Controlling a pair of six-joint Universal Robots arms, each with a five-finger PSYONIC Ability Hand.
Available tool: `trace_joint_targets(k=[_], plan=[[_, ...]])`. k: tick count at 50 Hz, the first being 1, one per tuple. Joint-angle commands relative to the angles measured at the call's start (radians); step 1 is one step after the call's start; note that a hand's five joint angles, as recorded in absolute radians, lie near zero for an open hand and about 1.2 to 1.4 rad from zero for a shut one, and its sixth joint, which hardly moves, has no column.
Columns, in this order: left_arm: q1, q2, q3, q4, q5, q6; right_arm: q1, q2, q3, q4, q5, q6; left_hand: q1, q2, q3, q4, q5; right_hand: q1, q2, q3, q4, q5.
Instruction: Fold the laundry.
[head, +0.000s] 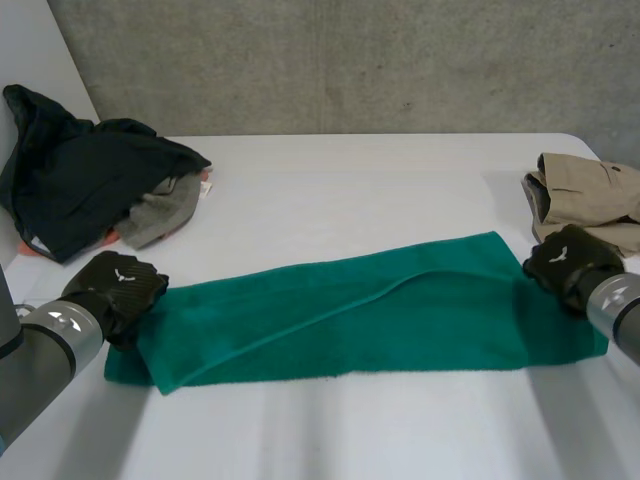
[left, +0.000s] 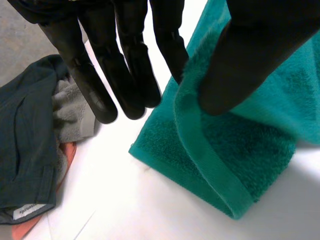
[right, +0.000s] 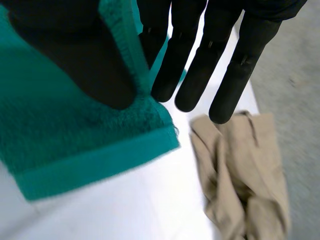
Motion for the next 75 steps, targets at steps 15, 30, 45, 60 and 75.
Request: trace_joint_targets(k=[15, 30, 45, 60, 75], plan=[[0.015, -0.158, 0.102, -0.003, 0.1, 0.005, 0.061, 0.063, -0.048, 0.099, -0.033, 0.013, 0.272, 0.278, 0.278, 0.286, 0.291, 0.261, 0.236, 0.242, 0.247, 0.25], [0.012, -0.324, 0.823, 0.285, 0.057, -0.108, 0.144, 0.215, -0.637, -0.393, 0.086, 0.215, 0.272, 0.278, 0.278, 0.286, 0.291, 0.261, 0.236, 0.242, 0.247, 0.25], [0.065, -0.247, 0.738, 0.444, 0.051, -0.402, 0.13, 0.111, -0.598, -0.622, -0.001, 0.567, 0.272, 0.278, 0.278, 0.286, 0.291, 0.261, 0.236, 0.242, 0.247, 0.25], [0.095, -0.369, 0.201, 0.508, 0.204, -0.344, 0.079, 0.307, -0.222, -0.484, -0.144, 0.345, 0.272, 0.278, 0.278, 0.286, 0.291, 0.261, 0.236, 0.242, 0.247, 0.25], [0.111, -0.271, 0.189, 0.394, 0.181, -0.225, 0.087, 0.295, -0.194, -0.387, -0.11, 0.329, -0.941, -0.934, -0.934, -0.926, -0.921, 0.261, 0.236, 0.242, 0.247, 0.25]])
